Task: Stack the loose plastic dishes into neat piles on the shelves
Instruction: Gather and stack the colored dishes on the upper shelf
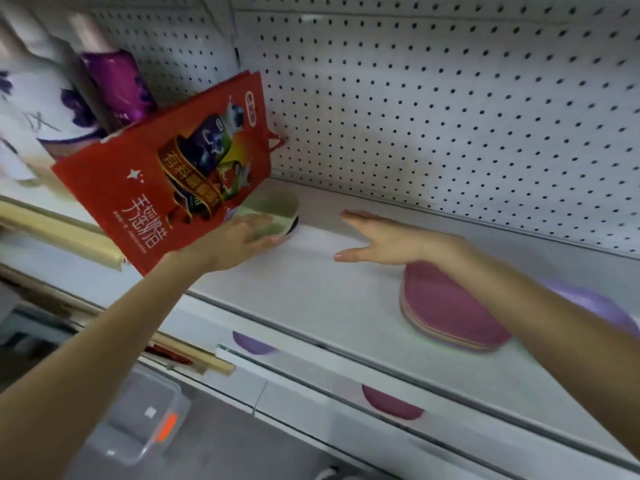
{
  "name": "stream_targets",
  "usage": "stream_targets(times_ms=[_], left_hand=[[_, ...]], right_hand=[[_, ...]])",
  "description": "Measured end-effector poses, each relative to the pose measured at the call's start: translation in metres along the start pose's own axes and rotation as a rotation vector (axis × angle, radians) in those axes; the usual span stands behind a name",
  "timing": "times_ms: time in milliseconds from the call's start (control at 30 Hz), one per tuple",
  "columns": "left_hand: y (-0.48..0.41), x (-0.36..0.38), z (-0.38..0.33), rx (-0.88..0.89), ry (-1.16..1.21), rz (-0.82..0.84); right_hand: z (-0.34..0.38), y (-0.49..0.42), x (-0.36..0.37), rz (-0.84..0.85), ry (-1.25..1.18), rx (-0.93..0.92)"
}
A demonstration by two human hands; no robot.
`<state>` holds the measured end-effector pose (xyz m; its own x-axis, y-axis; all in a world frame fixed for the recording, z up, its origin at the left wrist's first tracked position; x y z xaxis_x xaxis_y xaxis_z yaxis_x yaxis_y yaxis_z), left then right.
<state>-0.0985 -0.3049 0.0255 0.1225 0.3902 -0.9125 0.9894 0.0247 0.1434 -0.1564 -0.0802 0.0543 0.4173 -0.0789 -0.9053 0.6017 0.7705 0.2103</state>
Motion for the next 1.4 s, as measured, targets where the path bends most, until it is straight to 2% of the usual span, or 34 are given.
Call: stream_targets(times_ms=[133,267,500,700,833,967,1100,1233,1400], left_hand=[[0.002,-0.002,0.039,0.019,-0.010,-0.008],[0.001,-0.001,0.048,0.214,-0.084,-0.032],[0.011,0.005,0.052,0.362,-0.177,-0.300],[0.018,0.004,0.046,0.340,-0.037,-0.381],[0.014,-0.005,0.040,0.234,0.221,-0.452],[0.014,-0.021,0.022,0.164,0.624,-0.422],[0.024,-0.036,-0.006,0.184,0.919,-0.295],[0.031,-0.042,-0.036,0.263,1.026,-0.199],[0.033,-0.039,-0.083,0.320,0.997,-0.080]], right_hand=[[0.030,-0.041,0.013,0.009,0.005,-0.019],[0.045,-0.063,0.018,0.008,0.012,-0.006],[0.044,-0.065,0.013,-0.028,-0.008,0.089],[0.036,-0.042,0.011,-0.074,-0.014,0.141],[0.031,-0.024,0.014,-0.083,-0.039,0.151],[0.033,-0.010,0.010,-0.139,-0.118,0.136],[0.040,0.005,-0.005,-0.362,-0.299,0.046],[0.034,0.031,-0.021,-0.488,-0.400,-0.024],[0.014,0.074,-0.033,-0.566,-0.372,-0.007]])
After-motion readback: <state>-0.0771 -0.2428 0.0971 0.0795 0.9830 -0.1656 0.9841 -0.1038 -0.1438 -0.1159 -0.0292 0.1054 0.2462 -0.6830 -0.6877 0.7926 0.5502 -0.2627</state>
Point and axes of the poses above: each hand's wrist, its own y-axis away from the middle knuckle, its own x-axis out of the palm, z = x × y, the point moved 5 cm from there along -y, towards the middle knuckle, and after that the axes turned 2 degrees about -z, right-handed, at the moved point
